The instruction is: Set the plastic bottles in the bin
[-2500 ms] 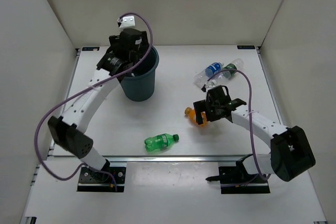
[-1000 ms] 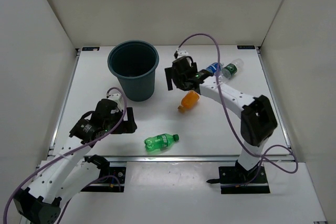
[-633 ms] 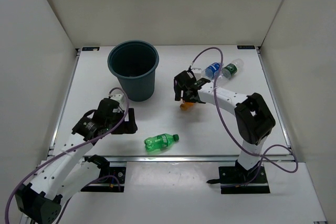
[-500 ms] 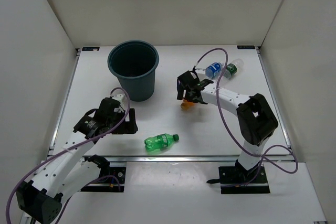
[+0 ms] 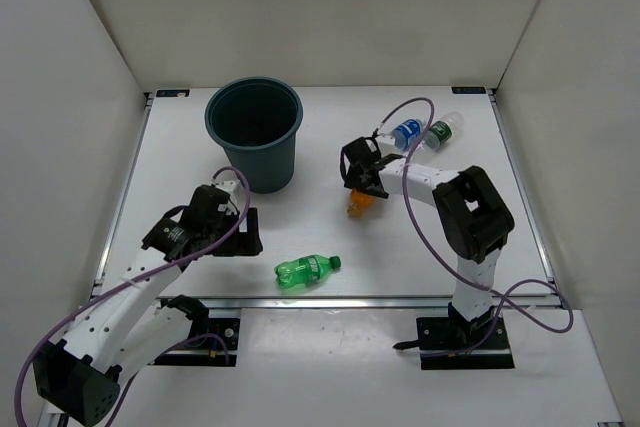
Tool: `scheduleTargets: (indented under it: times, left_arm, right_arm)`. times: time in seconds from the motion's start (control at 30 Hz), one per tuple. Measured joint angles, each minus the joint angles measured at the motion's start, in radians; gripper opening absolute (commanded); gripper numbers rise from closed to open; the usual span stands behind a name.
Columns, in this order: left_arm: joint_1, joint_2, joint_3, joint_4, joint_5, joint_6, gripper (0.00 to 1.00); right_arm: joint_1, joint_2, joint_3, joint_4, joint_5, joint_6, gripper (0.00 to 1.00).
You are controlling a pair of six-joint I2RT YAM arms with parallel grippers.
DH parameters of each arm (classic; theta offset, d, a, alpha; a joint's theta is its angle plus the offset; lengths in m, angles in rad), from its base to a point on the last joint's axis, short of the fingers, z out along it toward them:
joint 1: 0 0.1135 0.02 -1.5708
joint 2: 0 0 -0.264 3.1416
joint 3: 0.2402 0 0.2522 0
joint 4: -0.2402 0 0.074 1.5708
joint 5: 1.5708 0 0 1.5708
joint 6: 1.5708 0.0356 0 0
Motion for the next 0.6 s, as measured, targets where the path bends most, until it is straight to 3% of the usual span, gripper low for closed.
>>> scheduleTargets:
  times: [0.27, 0.37, 0.5, 0.6]
  left_arm:
    - [0.0, -0.016, 0.0, -0.021, 0.003, 0.009, 0.98]
    - [0.0, -0.046, 0.0, -0.021, 0.004, 0.009, 0.99]
    - [0.0, -0.069, 0.0, -0.02, 0.005, 0.008, 0.98]
    - [0.0, -0.068, 0.0, -0.017, 0.012, 0.01, 0.99]
  right_arm:
    - [0.042, -0.094, 0.078, 0.033, -0.082, -0.171, 0.24]
    - [0.055, -0.152, 0.174, 0.135, -0.195, -0.275, 0.27]
    - [0.066, -0.167, 0.376, 0.282, -0.391, -0.364, 0.26]
    - [0.092, -0.072, 0.647, 0.316, -0.458, -0.438, 0.28]
